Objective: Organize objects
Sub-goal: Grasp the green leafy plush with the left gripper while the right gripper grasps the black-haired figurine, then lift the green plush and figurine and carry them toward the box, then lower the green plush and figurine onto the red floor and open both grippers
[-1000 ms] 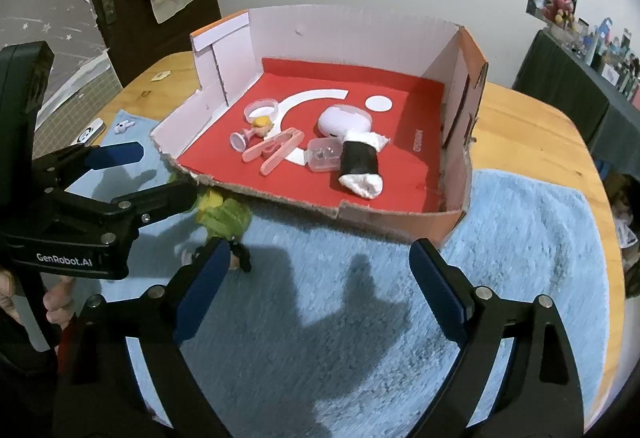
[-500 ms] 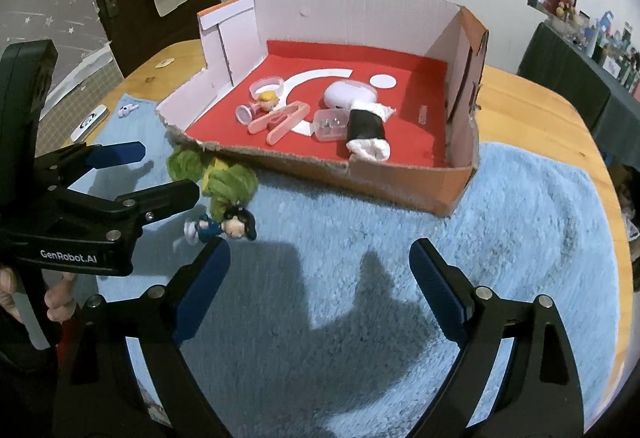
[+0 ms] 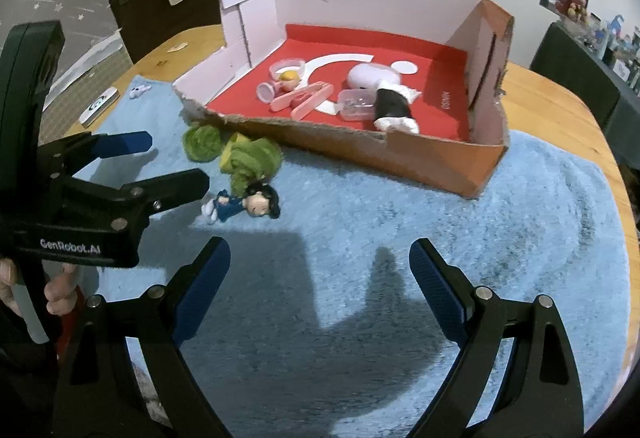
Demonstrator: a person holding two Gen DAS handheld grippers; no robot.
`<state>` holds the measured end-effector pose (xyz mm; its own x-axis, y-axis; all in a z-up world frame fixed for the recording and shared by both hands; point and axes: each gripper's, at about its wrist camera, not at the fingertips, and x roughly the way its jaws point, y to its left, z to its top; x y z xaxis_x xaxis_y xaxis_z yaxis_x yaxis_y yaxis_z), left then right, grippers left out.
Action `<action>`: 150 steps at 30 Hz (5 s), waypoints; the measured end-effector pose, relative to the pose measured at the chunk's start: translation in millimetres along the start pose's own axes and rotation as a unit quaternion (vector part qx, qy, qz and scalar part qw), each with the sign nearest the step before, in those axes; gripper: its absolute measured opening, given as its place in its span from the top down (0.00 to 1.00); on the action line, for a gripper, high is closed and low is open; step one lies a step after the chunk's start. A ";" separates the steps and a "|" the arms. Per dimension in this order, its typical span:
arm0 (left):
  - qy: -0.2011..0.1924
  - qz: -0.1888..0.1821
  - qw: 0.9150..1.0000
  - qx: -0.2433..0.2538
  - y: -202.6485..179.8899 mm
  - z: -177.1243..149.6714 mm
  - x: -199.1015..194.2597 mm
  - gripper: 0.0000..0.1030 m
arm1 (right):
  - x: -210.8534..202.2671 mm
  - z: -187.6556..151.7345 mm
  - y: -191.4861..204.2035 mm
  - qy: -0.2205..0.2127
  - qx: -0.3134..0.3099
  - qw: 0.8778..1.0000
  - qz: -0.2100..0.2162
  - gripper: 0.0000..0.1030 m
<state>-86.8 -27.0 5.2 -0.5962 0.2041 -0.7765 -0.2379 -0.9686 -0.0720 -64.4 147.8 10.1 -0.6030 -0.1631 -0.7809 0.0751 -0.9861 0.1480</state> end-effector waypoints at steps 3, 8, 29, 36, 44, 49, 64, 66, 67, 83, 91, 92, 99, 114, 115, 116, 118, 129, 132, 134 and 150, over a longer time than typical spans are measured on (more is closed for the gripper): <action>0.002 0.002 1.000 -0.009 6.7 -0.3 2.4 0.00 | 4.1 -0.2 6.5 0.003 -0.008 1.000 0.006 0.11; 0.002 0.011 1.000 -0.019 15.4 1.3 4.6 0.01 | 12.6 2.8 18.8 0.009 -0.022 1.000 0.017 0.11; 0.013 -0.007 1.000 -0.013 17.3 12.3 23.0 0.36 | 44.6 20.5 39.7 0.019 -0.048 0.998 0.037 0.21; 0.013 -0.015 1.000 -0.014 15.8 15.6 25.4 0.58 | 41.4 21.6 34.7 0.012 -0.034 0.998 0.049 0.50; 0.010 -0.016 1.000 -0.008 11.4 14.0 22.4 0.66 | 34.4 17.4 32.4 0.008 -0.028 0.998 0.057 0.50; 0.009 -0.022 1.000 -0.005 10.1 8.4 16.2 0.66 | 27.6 12.8 29.0 0.005 -0.021 0.998 0.060 0.50; 0.009 -0.043 0.999 0.000 -1.8 -14.2 -2.2 0.66 | 3.7 -1.5 24.7 -0.009 -0.005 0.998 0.061 0.50; 0.007 -0.045 0.999 0.000 -3.1 -15.0 -4.6 0.66 | 1.7 -2.0 24.6 -0.011 -0.004 0.998 0.060 0.50; 0.006 -0.046 0.999 0.000 -3.5 -15.3 -5.8 0.66 | 1.0 -2.3 24.5 -0.012 -0.003 0.998 0.060 0.50; -0.020 -0.054 0.998 0.009 -10.0 4.1 -23.8 0.66 | -15.1 12.7 21.9 -0.037 0.000 0.997 0.068 0.50; -0.031 -0.056 0.998 0.013 -11.5 22.4 -25.5 0.66 | -20.1 28.4 15.0 -0.048 0.000 0.997 0.063 0.50; -0.032 -0.056 0.998 0.014 -11.8 25.1 -25.3 0.66 | -20.3 30.6 14.2 -0.049 -0.001 0.997 0.062 0.50; -0.034 -0.057 0.998 0.018 -14.0 41.2 -21.7 0.66 | -19.9 44.6 8.4 -0.053 -0.001 0.997 0.059 0.50; -0.025 -0.059 0.998 0.012 -7.4 70.4 -4.3 0.66 | -4.1 71.1 -7.2 -0.041 0.014 0.997 0.069 0.50; -0.023 -0.059 0.998 0.011 -6.3 73.6 -1.7 0.66 | -2.6 72.7 -8.3 -0.040 0.015 0.997 0.070 0.50; -0.021 -0.058 0.998 0.012 -5.6 75.2 0.4 0.66 | -0.9 74.3 -9.5 -0.037 0.017 0.997 0.070 0.50; -0.017 -0.056 0.998 0.013 -4.0 76.9 4.5 0.66 | 2.6 77.2 -11.4 -0.033 0.020 0.997 0.072 0.50; 0.030 -0.054 0.998 0.022 0.5 80.3 31.9 0.66 | 29.0 86.8 -19.3 0.009 0.031 0.996 0.082 0.50; 0.041 -0.053 0.998 0.020 3.6 79.7 37.8 0.66 | 35.1 89.0 -20.8 0.017 0.036 0.995 0.091 0.50; 0.046 -0.052 0.997 0.022 4.5 79.2 40.4 0.66 | 39.5 89.8 -20.3 0.025 0.035 0.995 0.089 0.50; 0.079 -0.043 0.994 0.056 2.1 77.8 53.7 0.66 | 63.6 93.7 -26.1 0.067 0.046 0.991 0.104 0.50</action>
<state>-178.9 -7.0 12.0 -0.4440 0.2514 -0.8600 -0.3709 -0.9253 -0.0790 -179.1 166.0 13.4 -0.4701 -0.3722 -0.8003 0.1102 -0.9244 0.3651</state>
